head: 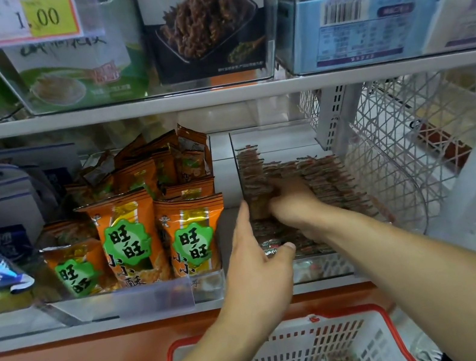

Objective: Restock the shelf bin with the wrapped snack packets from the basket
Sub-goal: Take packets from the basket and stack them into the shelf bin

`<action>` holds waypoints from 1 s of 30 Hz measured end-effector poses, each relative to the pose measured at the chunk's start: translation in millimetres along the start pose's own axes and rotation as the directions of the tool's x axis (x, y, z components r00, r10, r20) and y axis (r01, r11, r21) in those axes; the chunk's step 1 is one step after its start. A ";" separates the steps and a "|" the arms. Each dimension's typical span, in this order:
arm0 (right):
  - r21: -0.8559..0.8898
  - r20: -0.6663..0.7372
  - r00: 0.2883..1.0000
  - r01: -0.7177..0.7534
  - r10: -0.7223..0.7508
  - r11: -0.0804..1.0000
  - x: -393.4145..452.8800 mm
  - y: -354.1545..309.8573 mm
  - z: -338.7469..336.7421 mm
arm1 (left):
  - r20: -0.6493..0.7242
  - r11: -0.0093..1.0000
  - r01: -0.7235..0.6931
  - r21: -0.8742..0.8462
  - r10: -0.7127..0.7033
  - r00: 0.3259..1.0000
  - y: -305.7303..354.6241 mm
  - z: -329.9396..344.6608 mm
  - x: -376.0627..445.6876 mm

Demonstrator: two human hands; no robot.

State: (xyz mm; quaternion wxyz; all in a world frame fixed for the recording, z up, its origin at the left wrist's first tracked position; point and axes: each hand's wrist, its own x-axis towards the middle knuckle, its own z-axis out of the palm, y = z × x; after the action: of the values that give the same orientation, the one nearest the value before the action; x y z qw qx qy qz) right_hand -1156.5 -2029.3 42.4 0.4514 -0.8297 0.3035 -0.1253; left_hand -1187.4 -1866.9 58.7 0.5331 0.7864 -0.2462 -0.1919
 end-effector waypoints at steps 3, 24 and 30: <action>0.021 -0.043 0.999 0.024 -0.023 1.000 1.9 4.0 0.8 | 0.007 1.000 -0.008 0.008 0.008 1.000 0.3 -1.3 -1.6; -0.001 -0.390 0.799 0.498 -0.459 0.867 -55.6 -5.2 -28.0 | -0.129 0.981 -0.121 -0.154 0.101 0.986 -13.3 9.2 -63.6; -0.170 0.161 0.532 0.845 -0.831 0.507 -136.4 80.5 1.5 | 0.271 0.951 0.210 0.226 -0.269 0.924 -129.1 23.0 -85.8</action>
State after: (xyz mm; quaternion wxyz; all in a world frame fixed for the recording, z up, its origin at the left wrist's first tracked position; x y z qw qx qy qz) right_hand -1294.2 -1977.1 -15.9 0.2452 -0.9217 -0.1364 -0.2677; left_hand -1245.9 -1793.1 -66.6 0.3836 0.8203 -0.2430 -0.3477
